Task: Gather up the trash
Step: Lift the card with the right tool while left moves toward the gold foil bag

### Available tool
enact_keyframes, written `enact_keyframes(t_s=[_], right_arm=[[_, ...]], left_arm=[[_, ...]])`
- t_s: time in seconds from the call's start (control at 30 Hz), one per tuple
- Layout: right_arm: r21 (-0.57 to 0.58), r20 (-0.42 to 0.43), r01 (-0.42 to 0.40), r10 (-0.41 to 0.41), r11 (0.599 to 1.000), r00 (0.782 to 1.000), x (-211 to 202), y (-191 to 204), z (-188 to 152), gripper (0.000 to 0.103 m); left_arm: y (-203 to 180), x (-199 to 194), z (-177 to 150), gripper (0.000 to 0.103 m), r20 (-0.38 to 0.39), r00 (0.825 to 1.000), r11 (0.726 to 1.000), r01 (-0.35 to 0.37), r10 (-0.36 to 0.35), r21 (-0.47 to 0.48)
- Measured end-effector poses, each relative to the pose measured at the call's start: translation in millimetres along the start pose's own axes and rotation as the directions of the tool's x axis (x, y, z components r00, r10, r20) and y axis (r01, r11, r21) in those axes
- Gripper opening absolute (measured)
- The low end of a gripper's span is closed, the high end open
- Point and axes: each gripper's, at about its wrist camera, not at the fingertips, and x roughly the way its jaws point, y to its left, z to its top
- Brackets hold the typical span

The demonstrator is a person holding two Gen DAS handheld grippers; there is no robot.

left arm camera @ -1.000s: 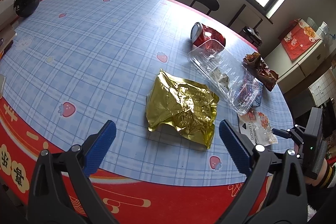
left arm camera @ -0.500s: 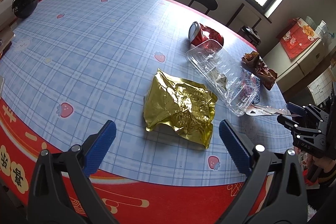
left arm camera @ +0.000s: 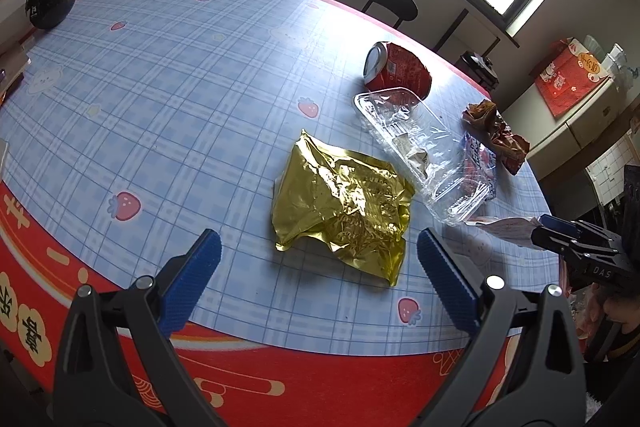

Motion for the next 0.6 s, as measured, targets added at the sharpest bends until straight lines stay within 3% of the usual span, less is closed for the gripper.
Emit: enact_keyframes(t_s=[0.47,0.6], right_arm=[[0.039,-0.056,0.014,-0.012,0.999,0.998,15,-9,-10,0.051],[0.045,-0.047,0.010,-0.008,0.999,0.999,16,-8,-12,0.038]], left_arm=[[-7,4,0,0.097,-0.009,1.000,1.000,0.008,-0.007,0.017],[-5,4,-2,0.097,-0.012,1.000,1.000,0.003,-0.003,0.014]])
